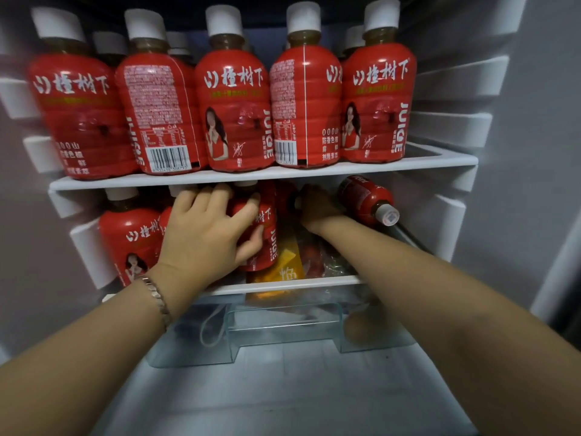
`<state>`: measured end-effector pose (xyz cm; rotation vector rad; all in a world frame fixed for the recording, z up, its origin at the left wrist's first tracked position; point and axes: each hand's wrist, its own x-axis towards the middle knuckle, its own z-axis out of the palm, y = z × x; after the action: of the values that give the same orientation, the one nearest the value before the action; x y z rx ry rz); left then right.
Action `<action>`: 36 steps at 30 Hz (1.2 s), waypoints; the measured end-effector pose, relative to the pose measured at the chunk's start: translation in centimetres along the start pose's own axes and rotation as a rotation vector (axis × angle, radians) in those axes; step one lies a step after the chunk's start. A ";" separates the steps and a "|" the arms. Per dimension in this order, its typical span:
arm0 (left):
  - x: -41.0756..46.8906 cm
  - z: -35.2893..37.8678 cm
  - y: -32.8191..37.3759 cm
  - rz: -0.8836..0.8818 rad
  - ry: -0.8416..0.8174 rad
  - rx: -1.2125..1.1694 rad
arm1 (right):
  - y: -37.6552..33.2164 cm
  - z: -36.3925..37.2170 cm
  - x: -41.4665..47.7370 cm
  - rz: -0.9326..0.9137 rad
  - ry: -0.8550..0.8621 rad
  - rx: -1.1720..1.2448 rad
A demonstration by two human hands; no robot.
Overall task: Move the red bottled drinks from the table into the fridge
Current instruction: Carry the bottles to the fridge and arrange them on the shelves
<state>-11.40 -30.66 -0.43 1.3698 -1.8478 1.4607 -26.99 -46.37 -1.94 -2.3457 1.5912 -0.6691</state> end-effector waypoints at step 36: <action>0.7 -1.5 1.8 0.013 -0.411 0.134 | -4.6 -3.1 -11.5 -0.040 0.112 0.801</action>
<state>-13.64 -29.73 -0.20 1.8385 -2.0296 1.4099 -28.29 -33.85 0.01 -1.7575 1.0212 -1.1913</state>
